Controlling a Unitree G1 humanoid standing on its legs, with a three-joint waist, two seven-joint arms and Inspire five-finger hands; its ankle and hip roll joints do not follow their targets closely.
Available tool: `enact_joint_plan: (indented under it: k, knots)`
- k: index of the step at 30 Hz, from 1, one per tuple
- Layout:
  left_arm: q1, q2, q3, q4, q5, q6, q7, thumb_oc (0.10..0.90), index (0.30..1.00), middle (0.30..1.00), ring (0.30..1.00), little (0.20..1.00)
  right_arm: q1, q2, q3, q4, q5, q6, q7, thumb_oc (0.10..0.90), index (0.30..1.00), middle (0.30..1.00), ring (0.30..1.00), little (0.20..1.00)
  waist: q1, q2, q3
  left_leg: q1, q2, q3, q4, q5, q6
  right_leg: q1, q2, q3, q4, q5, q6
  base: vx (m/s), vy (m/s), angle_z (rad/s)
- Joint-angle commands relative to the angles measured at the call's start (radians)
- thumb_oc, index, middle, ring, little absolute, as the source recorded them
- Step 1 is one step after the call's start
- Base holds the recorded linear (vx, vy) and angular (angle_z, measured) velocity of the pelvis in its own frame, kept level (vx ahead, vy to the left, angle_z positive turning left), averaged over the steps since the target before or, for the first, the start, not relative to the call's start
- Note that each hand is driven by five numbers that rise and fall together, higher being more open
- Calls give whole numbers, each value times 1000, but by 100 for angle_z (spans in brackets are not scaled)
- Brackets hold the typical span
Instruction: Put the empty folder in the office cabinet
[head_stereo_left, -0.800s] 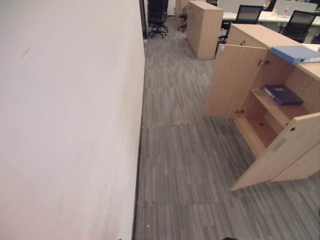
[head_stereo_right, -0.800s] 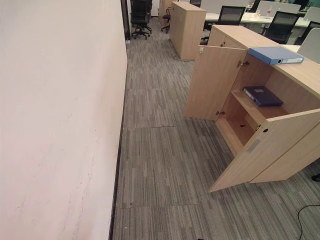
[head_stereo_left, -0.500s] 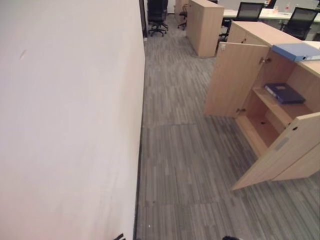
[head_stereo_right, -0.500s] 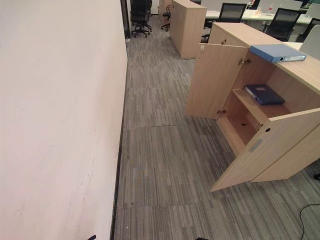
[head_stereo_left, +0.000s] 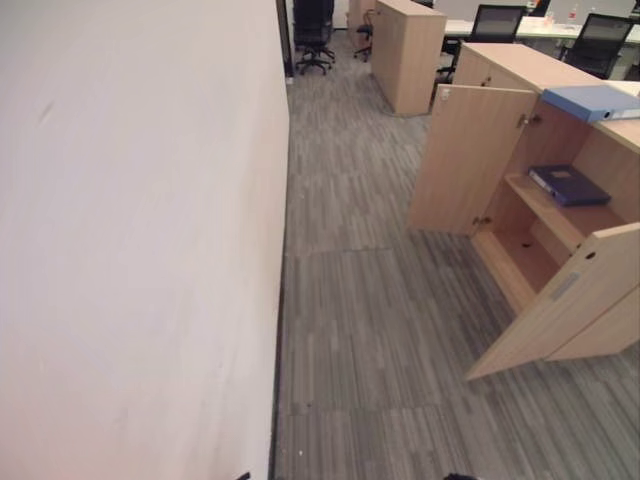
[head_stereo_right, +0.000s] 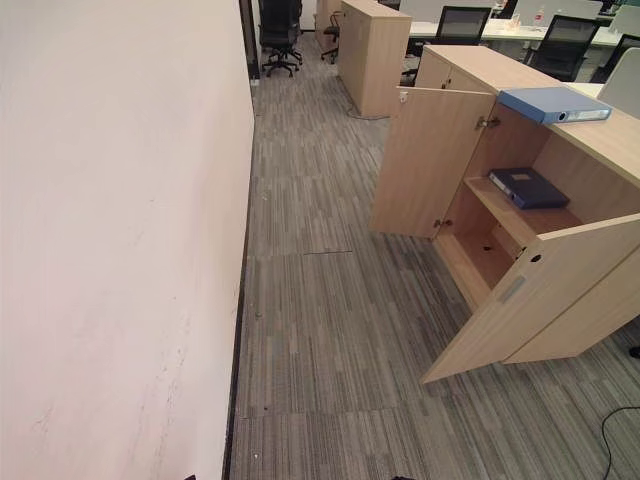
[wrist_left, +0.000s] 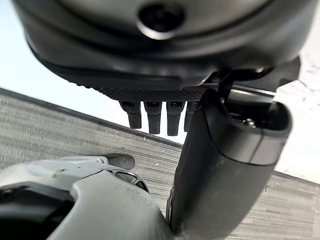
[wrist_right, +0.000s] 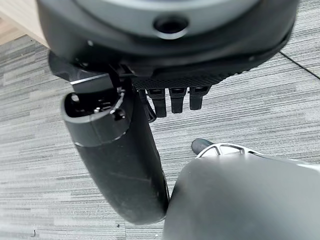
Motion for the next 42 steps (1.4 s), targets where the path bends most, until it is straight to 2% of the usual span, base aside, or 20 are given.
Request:
enact_joint_plan:
  k: [1, 5, 7, 8, 9, 12, 14, 15, 16, 19, 20, 23, 25, 28, 32, 33, 35, 36, 37, 42]
  knots:
    - [-30, -26, -52, 53, 60, 2, 4, 800, 900, 900, 900, 900, -69, 26, 48, 37, -6, 4, 8, 800, 900, 900, 900, 900, 9, -17, 22, 37, 12, -21, 81, -113, -36, -57, -10, -53, 20, 44, -5, 13, -156, 11]
    - [-36, -22, -45, 50, 32, 5, 17, 800, 900, 900, 900, 900, -93, 25, 51, 33, 13, 1, 3, 800, 900, 900, 900, 900, 28, -29, 55, -58, 75, -18, 290, -150, -58, -47, 13, -49, 27, 11, -37, -9, -182, 0]
    - [-33, -19, -50, 40, 23, 5, 16, 800, 900, 900, 900, 900, -98, 24, 55, 30, 15, 2, 0, 800, 900, 900, 900, 900, 35, -31, 66, -105, 98, -24, 374, -133, -61, -38, 22, -49, 25, 0, -50, -22, -157, -4]
    - [-32, -12, -57, 19, 14, 7, 6, 800, 900, 900, 900, 900, -103, 19, 62, 21, 14, 3, 1, 800, 900, 900, 900, 900, 43, -29, 81, -163, 128, -43, 481, -80, -74, -29, 38, -48, 22, -10, -69, -12, -248, -5]
    - [-39, -3, -69, 14, 15, 12, -5, 800, 900, 900, 900, 900, -113, 12, 79, 6, 2, 8, 5, 800, 900, 900, 900, 900, 59, -23, 105, -252, 164, -76, 650, 33, -99, -8, 63, -52, 14, -29, -97, -13, -250, -10]
    - [-44, 0, -67, 16, 5, 14, 3, 800, 900, 900, 900, 900, -118, 8, 89, 8, -8, 16, 5, 800, 900, 900, 900, 900, 65, -21, 119, -306, 190, -88, 704, 68, -105, 7, 78, -61, 3, -42, -106, 19, -137, -15]
    - [-35, 0, -53, 40, 4, 18, 6, 800, 900, 900, 900, 900, -120, 0, 85, 4, -11, 20, 3, 800, 900, 900, 900, 900, 78, -20, 119, -318, 152, -105, 554, 60, -96, 16, 70, -56, -6, -46, -94, 91, 45, -2]
    - [-35, 0, -53, 41, 4, 17, 6, 800, 900, 900, 900, 900, -119, 0, 85, 4, -11, 20, 3, 800, 900, 900, 900, 900, 78, -22, 119, -315, 150, -103, 549, 62, -95, 16, 68, -56, -6, -45, -93, 155, 141, 7]
    - [-27, 0, -48, 64, 9, 20, -2, 800, 900, 900, 900, 900, -120, -5, 81, -1, -12, 16, 4, 800, 900, 900, 900, 900, 84, -10, 116, -308, 108, -119, 336, 83, -102, 22, 64, -51, -15, -45, -77, 139, 143, 12]
    - [-26, -3, -45, 79, 7, 19, -9, 800, 900, 900, 900, 900, -117, -8, 81, -2, -18, 14, 4, 800, 900, 900, 900, 900, 84, 9, 117, -291, 91, -121, 147, 183, -135, 37, 71, -50, -19, -49, -68, 154, 129, 4]
    - [-30, -3, -39, 85, 3, 17, -11, 800, 900, 900, 900, 900, -116, -14, 73, -3, -24, 14, 2, 800, 900, 900, 900, 900, 85, 24, 127, -321, 95, -104, 41, 244, -164, 55, 79, -51, -19, -58, -68, 167, 103, -3]
    - [-34, -8, -21, 101, -7, 18, -7, 800, 900, 900, 900, 900, -113, -16, 71, 2, -36, 17, 3, 800, 900, 900, 900, 900, 94, 39, 133, -361, 110, -84, -8, 284, -186, 82, 95, -43, -19, -76, -69, 185, 96, -4]
    - [-27, -11, -14, 108, -5, 19, -8, 800, 900, 900, 900, 900, -114, -14, 73, 5, -43, 19, 7, 800, 900, 900, 900, 900, 100, 43, 121, -358, 114, -79, -8, 264, -172, 85, 102, -36, -23, -77, -60, 189, 85, -21]
    - [-1, -19, 6, 135, 12, 17, -10, 800, 900, 900, 900, 900, -107, -2, 80, 32, -73, 19, 12, 800, 900, 900, 900, 900, 113, 49, 79, -317, 132, -59, -8, 286, -189, 120, 116, -5, -56, -91, -50, 345, 169, -33]
    - [14, -18, 22, 148, 25, 12, -12, 800, 900, 900, 900, 900, -100, 15, 82, 41, -87, 21, 23, 800, 900, 900, 900, 900, 135, 31, 48, -270, 137, 16, -8, 265, -160, 148, 65, -3, -56, -96, -18, 286, 196, -43]
    - [24, -12, 30, 148, 30, 9, -12, 800, 900, 900, 900, 900, -93, 20, 81, 47, -96, 25, 29, 800, 900, 900, 900, 900, 142, 17, 36, -249, 119, 37, -7, 236, -130, 165, 19, -13, -56, -90, 8, 337, 263, -37]
    - [27, -11, 31, 149, 34, 8, -15, 800, 900, 900, 900, 900, -89, 24, 82, 48, -99, 26, 33, 800, 900, 900, 900, 900, 146, 8, 31, -241, 110, 50, 2, 221, -119, 174, -5, -19, -56, -83, 20, 326, 288, -27]
    - [31, -2, 35, 155, 48, 8, -20, 800, 900, 900, 900, 900, -95, 27, 80, 53, -111, 29, 38, 800, 900, 900, 900, 900, 150, -3, 19, -229, 86, 69, 19, 174, -88, 178, -58, -37, -35, -67, 48, 324, 311, -24]
    - [31, -2, 35, 155, 48, 8, -20, 800, 900, 900, 900, 900, -95, 28, 80, 53, -111, 29, 38, 800, 900, 900, 900, 900, 150, -3, 19, -229, 85, 69, 20, 172, -88, 177, -60, -36, -34, -68, 49, 338, 354, -18]
    - [22, 29, 38, 175, 78, 17, -31, 800, 900, 900, 900, 900, -109, 39, 77, 38, -109, 27, 46, 800, 900, 900, 900, 900, 149, -28, 5, -166, -33, 67, 24, 59, -9, 128, -229, -67, 190, 77, 109, 277, 368, 1]
